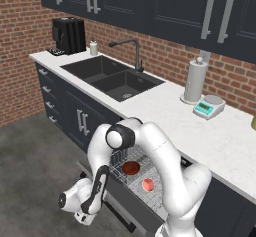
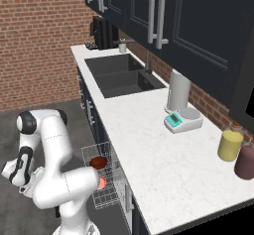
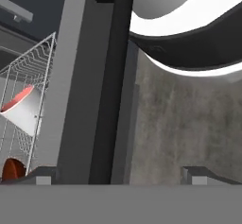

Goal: Pick up the cup and bowl from the counter, place them in the dishwasher, and close the dishwasher door.

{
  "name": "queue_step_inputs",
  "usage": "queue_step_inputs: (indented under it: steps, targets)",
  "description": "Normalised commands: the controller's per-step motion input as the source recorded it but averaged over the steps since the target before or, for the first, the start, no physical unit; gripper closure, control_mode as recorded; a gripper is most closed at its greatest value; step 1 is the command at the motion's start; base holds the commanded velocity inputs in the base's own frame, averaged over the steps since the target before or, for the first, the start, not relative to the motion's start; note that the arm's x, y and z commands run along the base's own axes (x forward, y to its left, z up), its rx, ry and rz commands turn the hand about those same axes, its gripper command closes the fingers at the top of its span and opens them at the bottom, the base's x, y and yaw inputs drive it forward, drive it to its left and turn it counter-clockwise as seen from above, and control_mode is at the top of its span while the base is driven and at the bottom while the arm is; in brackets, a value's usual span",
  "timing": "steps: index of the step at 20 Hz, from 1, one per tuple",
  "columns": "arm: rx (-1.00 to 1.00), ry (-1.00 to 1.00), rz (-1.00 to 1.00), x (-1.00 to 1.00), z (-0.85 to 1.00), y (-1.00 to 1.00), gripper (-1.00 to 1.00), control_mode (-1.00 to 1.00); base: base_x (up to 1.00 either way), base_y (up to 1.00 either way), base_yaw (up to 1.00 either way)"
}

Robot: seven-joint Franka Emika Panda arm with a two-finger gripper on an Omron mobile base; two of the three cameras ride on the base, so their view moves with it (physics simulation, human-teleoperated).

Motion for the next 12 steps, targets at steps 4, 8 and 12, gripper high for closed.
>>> queue_step_inputs:
  steps: [4,8,12]
  targets:
    - [-0.12,0.00,-0.03,0.32,-0.56,0.15,-1.00,-1.00,0.00,0.00,0.00]
    - [-0.10,0.00,-0.01,0.26,-0.54,0.00,-1.00,-1.00,0.00,0.00,0.00]
    - [-0.09,0.00,0.00,0.33,-0.59,-0.02,-1.00,-1.00,0.00,0.00,0.00]
